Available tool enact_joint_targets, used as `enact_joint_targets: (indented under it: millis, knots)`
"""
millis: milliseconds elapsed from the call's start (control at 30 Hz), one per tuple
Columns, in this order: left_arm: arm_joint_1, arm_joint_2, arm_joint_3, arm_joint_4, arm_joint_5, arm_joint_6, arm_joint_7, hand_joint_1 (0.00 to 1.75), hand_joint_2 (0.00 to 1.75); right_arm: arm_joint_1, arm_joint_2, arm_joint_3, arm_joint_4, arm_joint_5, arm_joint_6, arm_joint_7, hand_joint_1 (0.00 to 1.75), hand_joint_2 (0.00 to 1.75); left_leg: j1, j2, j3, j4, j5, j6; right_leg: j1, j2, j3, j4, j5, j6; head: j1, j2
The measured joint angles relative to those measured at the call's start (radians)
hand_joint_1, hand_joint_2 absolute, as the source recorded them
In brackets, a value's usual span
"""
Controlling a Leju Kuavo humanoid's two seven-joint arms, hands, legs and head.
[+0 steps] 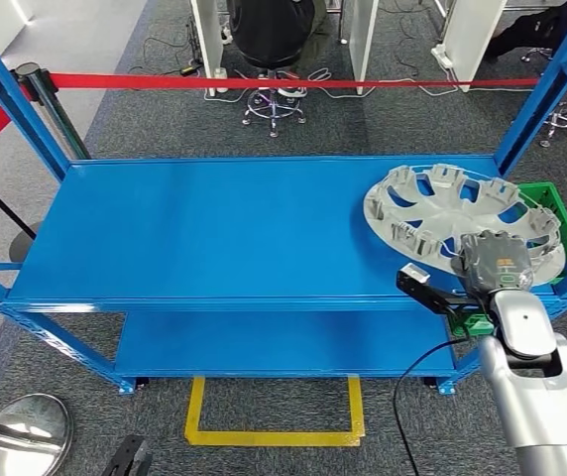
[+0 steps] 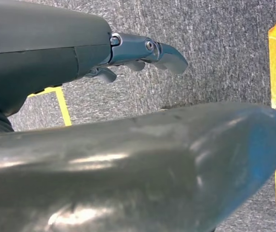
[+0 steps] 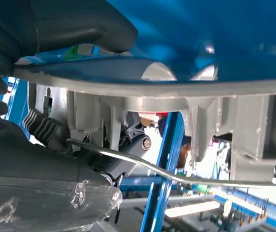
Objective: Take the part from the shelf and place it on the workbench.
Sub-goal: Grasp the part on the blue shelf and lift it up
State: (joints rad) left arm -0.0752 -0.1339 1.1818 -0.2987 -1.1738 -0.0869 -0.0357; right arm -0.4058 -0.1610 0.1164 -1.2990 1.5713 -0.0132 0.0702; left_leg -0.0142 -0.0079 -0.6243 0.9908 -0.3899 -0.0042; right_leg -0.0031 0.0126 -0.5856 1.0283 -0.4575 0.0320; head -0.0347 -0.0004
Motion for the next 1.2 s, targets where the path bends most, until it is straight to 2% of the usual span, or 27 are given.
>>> enact_joint_targets:
  millis: [233, 367, 667, 933, 1033, 1200]
  knots:
    - [0.000, -0.001, 0.008, 0.000, -0.004, 0.000, -0.002, 0.00, 0.00, 0.023, 0.000, 0.000, -0.088, 0.000, -0.013, -0.004, 1.75, 1.75, 0.000, 0.000, -0.001, 0.000, 0.000, 0.000, 0.000, 0.000, -0.001, 0.000, 0.000, 0.000, 0.000, 0.000]
    - [0.000, -0.002, 0.009, 0.000, -0.017, 0.001, -0.024, 0.00, 1.75, 0.053, 0.000, 0.000, -0.154, 0.000, -0.042, -0.002, 1.75, 1.75, 0.000, 0.000, -0.002, 0.000, 0.000, 0.000, 0.000, 0.000, -0.001, 0.000, 0.000, 0.000, 0.000, 0.000]
    - [0.002, -0.001, 0.008, 0.000, -0.037, -0.003, -0.070, 0.00, 1.75, 0.128, -0.004, 0.006, -0.354, 0.000, -0.096, 0.029, 1.75, 1.75, 0.000, 0.000, -0.005, 0.000, 0.000, 0.000, 0.000, 0.000, -0.004, 0.000, 0.000, 0.000, 0.000, 0.000]
    - [0.006, 0.000, 0.009, 0.000, -0.027, -0.015, -0.100, 0.00, 1.75, 0.167, -0.033, 0.043, -0.499, -0.003, -0.146, 0.058, 1.75, 1.75, 0.000, 0.000, -0.005, 0.000, 0.000, 0.000, 0.000, -0.001, -0.005, 0.000, 0.000, 0.000, 0.000, 0.000]
    - [0.006, -0.003, 0.015, 0.000, -0.006, -0.035, -0.123, 0.00, 1.75, 0.185, -0.014, 0.047, -0.567, -0.029, -0.166, 0.035, 1.75, 1.75, 0.000, 0.000, -0.005, 0.000, 0.000, 0.000, 0.000, -0.001, -0.005, 0.000, 0.000, 0.000, 0.000, 0.000]
    - [0.008, -0.015, 0.024, 0.000, 0.011, -0.062, -0.161, 0.00, 1.75, 0.235, 0.046, 0.037, -0.699, -0.128, -0.228, -0.034, 1.75, 1.75, 0.000, -0.001, -0.006, 0.000, 0.000, 0.000, 0.000, -0.002, -0.005, 0.000, -0.001, -0.001, 0.000, 0.000]
